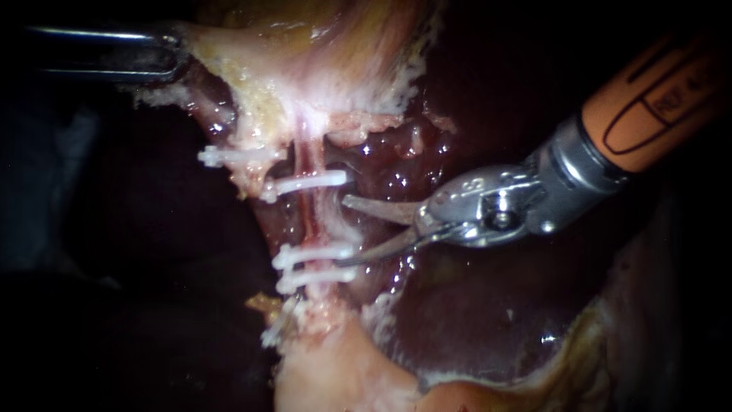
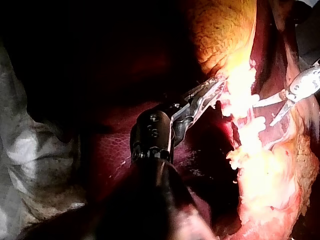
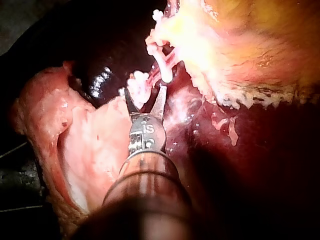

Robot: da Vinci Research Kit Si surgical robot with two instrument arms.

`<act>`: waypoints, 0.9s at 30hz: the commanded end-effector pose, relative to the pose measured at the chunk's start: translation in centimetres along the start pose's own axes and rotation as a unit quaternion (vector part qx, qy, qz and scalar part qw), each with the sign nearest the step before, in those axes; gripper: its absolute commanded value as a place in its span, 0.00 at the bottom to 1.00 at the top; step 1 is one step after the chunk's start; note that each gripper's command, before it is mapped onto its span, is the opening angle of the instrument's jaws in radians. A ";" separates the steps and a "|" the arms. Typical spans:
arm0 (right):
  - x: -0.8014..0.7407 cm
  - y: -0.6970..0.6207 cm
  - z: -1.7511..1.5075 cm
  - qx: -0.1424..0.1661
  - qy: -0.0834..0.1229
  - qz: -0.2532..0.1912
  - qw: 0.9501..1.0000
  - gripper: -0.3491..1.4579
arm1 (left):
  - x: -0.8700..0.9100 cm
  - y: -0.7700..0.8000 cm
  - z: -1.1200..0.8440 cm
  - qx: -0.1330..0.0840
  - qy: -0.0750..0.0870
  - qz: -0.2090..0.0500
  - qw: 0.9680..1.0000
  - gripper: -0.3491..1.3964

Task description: Go to the cutting position right tube

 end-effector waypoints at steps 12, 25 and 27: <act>0.08 0.14 0.22 0.057 0.033 -0.021 0.998 0.94 | -0.01 0.00 0.01 0.000 0.000 0.001 1.000 0.00; 0.24 0.17 0.45 0.118 0.047 -0.047 0.991 0.84 | -0.01 0.00 0.01 0.000 0.000 0.001 1.000 0.00; 0.28 0.17 0.52 0.121 0.052 -0.044 0.990 0.84 | -0.01 0.00 0.01 0.000 0.000 0.001 1.000 0.00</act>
